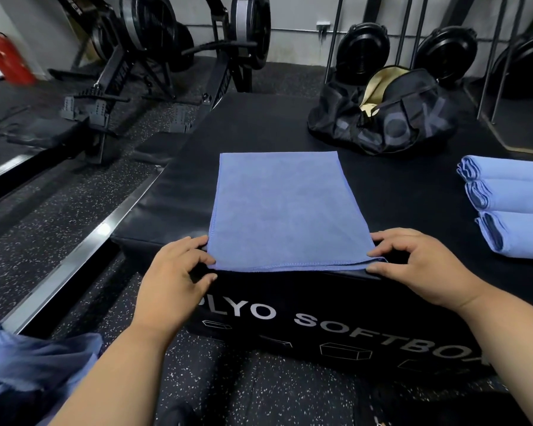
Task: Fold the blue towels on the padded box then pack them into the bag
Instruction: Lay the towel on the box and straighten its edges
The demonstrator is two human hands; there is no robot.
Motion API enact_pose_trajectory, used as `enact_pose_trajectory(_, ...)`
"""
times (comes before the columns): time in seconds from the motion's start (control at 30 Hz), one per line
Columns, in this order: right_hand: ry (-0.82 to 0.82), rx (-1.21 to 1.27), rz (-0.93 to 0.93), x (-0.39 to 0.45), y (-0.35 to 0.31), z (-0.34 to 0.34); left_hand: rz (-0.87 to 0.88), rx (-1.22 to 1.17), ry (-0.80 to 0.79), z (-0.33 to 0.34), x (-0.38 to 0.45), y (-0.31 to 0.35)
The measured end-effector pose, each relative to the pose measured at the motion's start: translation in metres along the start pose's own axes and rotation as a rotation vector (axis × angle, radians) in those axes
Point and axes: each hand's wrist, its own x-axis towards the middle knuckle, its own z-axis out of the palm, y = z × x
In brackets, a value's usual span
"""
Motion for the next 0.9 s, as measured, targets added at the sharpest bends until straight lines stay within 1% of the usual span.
enact_pose_trajectory(0.3, 0.012, 0.023, -0.015, 0.002, -0.003, 0.003, 0.032, 0.054, 0.112, 0.006, 0.003, 0.0)
enact_pose_trajectory(0.5, 0.023, 0.023, -0.019, 0.002, -0.004, 0.003, 0.055, 0.114, 0.095, 0.01, 0.002, 0.002)
enact_pose_trajectory(0.6, 0.083, 0.057, 0.017, 0.006, -0.002, 0.004, 0.036, 0.11, 0.105, 0.012, 0.001, 0.004)
enact_pose_trajectory(0.73, 0.159, 0.178, 0.107, 0.012, -0.004, 0.005, 0.02, 0.075, 0.16, 0.014, 0.003, 0.011)
enact_pose_trajectory(0.9, 0.184, 0.212, 0.128, 0.018, -0.006, 0.007, 0.013, 0.055, 0.163, 0.014, 0.002, 0.013)
